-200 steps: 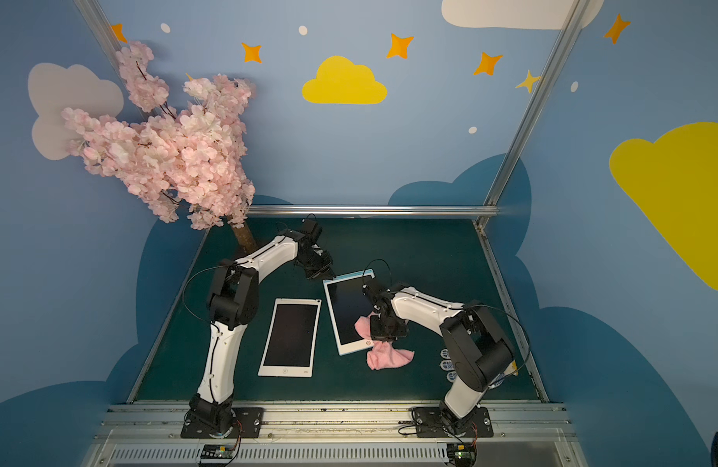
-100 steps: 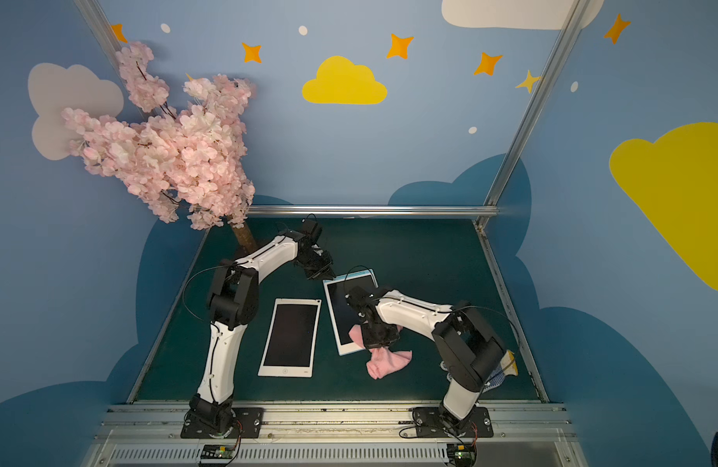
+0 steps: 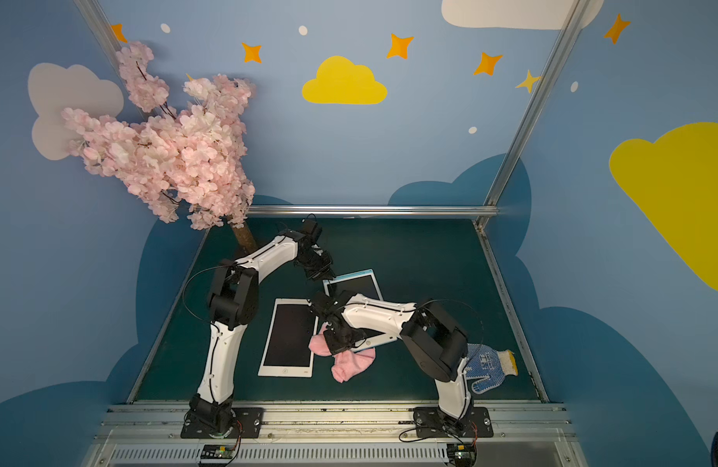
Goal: Wipe the drawing tablet
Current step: Wipe the dirt from the drawing tablet.
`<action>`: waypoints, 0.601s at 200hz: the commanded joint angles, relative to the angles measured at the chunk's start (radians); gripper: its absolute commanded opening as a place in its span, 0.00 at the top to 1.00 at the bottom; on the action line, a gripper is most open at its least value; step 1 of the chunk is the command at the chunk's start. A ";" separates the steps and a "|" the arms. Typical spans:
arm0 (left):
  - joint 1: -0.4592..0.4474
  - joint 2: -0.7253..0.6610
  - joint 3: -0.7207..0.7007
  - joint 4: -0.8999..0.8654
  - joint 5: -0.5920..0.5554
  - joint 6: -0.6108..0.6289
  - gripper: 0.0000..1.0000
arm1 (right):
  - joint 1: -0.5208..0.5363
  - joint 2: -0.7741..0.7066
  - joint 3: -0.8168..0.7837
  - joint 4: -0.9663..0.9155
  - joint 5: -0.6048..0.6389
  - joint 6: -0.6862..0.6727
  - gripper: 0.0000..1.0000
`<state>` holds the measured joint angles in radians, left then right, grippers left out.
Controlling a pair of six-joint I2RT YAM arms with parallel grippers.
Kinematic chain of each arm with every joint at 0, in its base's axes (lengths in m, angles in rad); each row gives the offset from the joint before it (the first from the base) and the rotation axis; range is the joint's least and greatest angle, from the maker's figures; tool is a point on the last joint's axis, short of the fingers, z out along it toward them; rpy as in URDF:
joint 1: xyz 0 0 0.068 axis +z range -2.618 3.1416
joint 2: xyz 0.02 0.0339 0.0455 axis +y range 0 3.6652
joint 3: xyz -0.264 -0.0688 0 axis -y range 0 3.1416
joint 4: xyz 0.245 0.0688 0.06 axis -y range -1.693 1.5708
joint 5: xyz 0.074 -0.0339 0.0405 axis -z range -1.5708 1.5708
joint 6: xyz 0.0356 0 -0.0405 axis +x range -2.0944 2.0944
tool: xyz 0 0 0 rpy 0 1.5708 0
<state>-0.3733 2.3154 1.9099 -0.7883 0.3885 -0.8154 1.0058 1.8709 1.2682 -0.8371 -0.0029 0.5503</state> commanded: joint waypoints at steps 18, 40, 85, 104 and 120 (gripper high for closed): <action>0.004 -0.005 -0.002 -0.025 0.001 0.008 0.84 | -0.176 -0.199 -0.221 -0.030 0.040 0.025 1.00; 0.004 -0.019 -0.018 -0.023 -0.001 0.010 0.84 | -0.289 -0.265 -0.318 -0.028 0.039 0.002 1.00; 0.019 -0.081 -0.093 -0.005 -0.011 0.010 0.84 | -0.337 -0.283 -0.318 -0.025 0.037 -0.028 1.00; 0.033 -0.133 -0.146 -0.002 -0.031 0.018 0.84 | -0.317 -0.267 -0.282 -0.034 0.051 -0.022 1.00; 0.053 -0.196 -0.212 0.003 -0.054 0.027 0.83 | -0.312 -0.255 -0.264 -0.037 0.052 -0.013 1.00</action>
<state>-0.3500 2.2295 1.7527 -0.7811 0.3725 -0.8108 0.6792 1.6039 0.9581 -0.8577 0.0345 0.5377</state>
